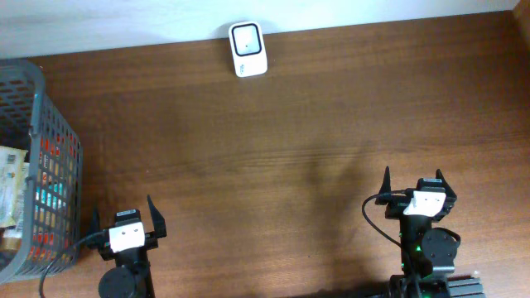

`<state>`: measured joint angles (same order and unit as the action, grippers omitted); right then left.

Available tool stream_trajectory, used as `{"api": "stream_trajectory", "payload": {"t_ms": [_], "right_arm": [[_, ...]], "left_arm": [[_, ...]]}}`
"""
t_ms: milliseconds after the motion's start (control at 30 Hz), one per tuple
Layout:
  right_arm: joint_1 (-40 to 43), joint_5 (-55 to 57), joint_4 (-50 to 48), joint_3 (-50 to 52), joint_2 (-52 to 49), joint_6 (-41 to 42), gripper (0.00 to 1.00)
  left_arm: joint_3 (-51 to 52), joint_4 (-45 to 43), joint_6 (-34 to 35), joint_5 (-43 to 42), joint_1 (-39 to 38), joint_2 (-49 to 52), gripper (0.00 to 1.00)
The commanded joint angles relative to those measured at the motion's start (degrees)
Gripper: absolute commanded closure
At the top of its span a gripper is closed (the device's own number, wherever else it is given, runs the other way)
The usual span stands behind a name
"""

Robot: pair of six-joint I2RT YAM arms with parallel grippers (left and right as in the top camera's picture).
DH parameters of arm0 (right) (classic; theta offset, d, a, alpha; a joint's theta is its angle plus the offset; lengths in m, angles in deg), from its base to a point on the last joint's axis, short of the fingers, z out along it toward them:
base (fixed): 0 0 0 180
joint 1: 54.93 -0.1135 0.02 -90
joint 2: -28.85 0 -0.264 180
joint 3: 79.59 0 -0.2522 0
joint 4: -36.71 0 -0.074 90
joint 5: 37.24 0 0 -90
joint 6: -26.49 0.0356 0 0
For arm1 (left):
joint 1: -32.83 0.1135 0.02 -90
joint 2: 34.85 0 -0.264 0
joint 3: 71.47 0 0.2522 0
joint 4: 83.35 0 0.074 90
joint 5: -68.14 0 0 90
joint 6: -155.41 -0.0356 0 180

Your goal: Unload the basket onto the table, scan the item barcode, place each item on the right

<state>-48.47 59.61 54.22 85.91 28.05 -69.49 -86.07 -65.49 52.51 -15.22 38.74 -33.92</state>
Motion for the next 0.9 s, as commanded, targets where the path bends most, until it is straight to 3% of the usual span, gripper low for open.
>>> {"api": "stream_trajectory", "payload": {"t_ms": [0, 567, 667, 867], "right_arm": [[0.3, 0.9, 0.1, 0.4, 0.6, 0.2, 0.02], [-5.4, 0.9, 0.1, 0.4, 0.6, 0.2, 0.01], [-5.4, 0.9, 0.1, 0.4, 0.6, 0.2, 0.02], [-5.4, 0.9, 0.1, 0.4, 0.6, 0.2, 0.01]], "left_arm": [[0.3, 0.0, -0.9, 0.0, 0.2, -0.5, 0.01], [0.3, -0.2, -0.9, 0.8, 0.2, -0.5, 0.01], [0.2, -2.8, -0.7, -5.4, 0.2, -0.5, 0.01], [-9.9, -3.0, -0.9, -5.4, 0.2, 4.0, 0.01]]}}
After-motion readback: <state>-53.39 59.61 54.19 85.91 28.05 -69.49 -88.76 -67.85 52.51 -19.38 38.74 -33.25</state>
